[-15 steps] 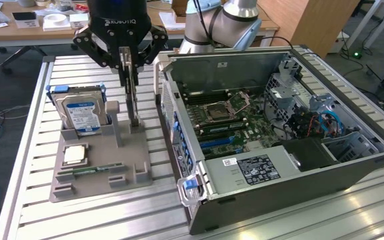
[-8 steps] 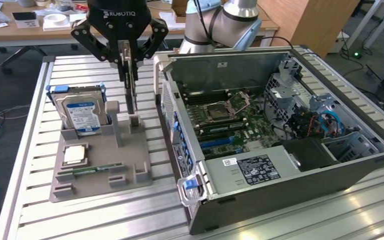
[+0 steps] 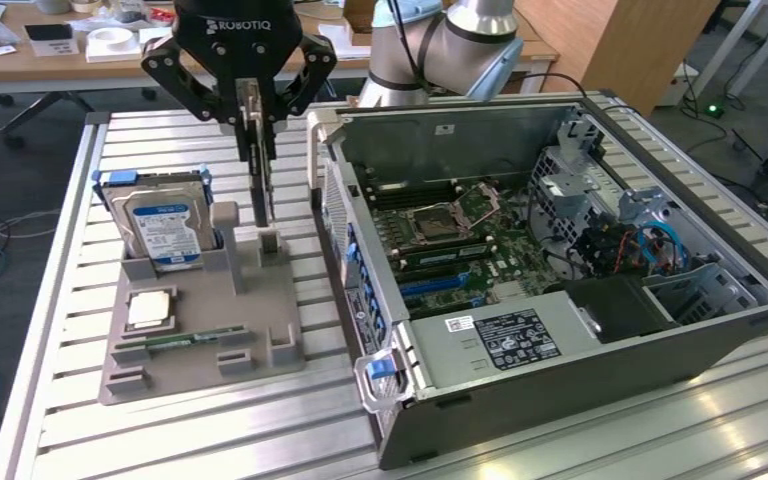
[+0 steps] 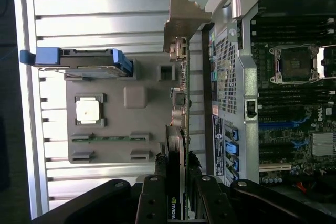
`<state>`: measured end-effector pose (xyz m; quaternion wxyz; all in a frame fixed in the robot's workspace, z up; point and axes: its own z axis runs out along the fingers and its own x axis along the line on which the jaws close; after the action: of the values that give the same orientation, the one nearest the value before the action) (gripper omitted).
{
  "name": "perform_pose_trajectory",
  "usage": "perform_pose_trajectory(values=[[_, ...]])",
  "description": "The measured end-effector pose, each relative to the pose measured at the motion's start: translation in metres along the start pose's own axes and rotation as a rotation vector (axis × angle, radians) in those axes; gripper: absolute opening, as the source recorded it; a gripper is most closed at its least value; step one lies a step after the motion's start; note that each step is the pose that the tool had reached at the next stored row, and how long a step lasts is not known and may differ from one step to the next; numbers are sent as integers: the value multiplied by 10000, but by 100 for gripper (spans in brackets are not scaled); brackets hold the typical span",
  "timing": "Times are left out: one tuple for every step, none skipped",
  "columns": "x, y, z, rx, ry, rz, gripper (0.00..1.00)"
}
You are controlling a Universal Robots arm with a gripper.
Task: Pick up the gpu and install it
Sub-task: 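Pick up the gpu and move the gpu toward the slot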
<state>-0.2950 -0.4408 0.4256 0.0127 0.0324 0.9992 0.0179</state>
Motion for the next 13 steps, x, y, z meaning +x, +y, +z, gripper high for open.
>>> perform_pose_trajectory(values=[[0,0,-1,1,1,0,26],[0,0,-1,2,1,0,26],[0,0,-1,2,2,0,26],[0,0,-1,2,1,0,26],[0,0,-1,1,1,0,26],[0,0,-1,1,1,-1,26],[0,0,-1,2,1,0,26],[0,0,-1,1,1,0,26],[0,0,-1,1,1,0,26],[0,0,-1,1,1,0,26],[0,0,-1,1,1,0,26],[0,0,-2,1,1,0,26],[0,0,-9,2,2,0,26]])
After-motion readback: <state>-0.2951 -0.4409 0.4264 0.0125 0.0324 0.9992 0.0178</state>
